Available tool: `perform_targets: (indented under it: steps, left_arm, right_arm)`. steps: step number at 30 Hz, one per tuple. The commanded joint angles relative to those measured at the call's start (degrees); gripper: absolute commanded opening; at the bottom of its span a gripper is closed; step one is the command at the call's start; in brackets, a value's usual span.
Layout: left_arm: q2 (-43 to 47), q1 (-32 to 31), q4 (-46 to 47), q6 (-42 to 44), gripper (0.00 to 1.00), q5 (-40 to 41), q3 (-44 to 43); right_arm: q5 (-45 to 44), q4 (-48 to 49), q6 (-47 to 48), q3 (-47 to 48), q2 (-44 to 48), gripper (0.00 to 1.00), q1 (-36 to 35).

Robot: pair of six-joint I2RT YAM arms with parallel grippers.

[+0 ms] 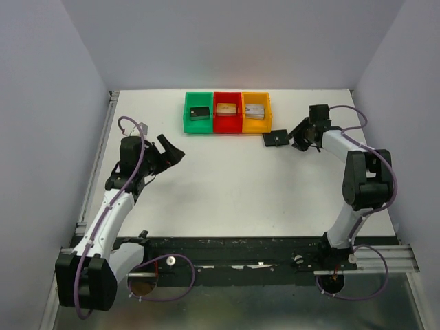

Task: Take the credit cards out of the card holder
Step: Move the card holder to the center of the board.

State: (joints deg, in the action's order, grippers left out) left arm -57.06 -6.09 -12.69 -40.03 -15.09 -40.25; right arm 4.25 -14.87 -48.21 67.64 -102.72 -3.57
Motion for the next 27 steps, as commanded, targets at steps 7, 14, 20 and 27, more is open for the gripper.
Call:
perform_targets:
  steps: [7,14,20,27]
  left_arm:
    - [-3.0,0.2,1.3,-0.2,0.97,-2.7,-0.5]
    - [-4.8,0.2,1.3,-0.5,0.96,-2.7,-0.8]
    - [-4.4,0.2,1.2,-0.4,0.96,-2.2,-0.4]
    - [-4.4,0.1,1.3,-0.4,0.96,-2.4,0.1]
  right_arm:
    - [2.6,0.6,-3.5,7.1,-8.5,0.51,0.9]
    - [1.7,-2.3,-3.6,9.7,-10.8,0.5,0.9]
    - [0.5,-2.8,-2.2,8.9,-9.1,0.59,1.0]
    - [0.4,-5.2,-0.5,10.3,-10.0,0.61,1.5]
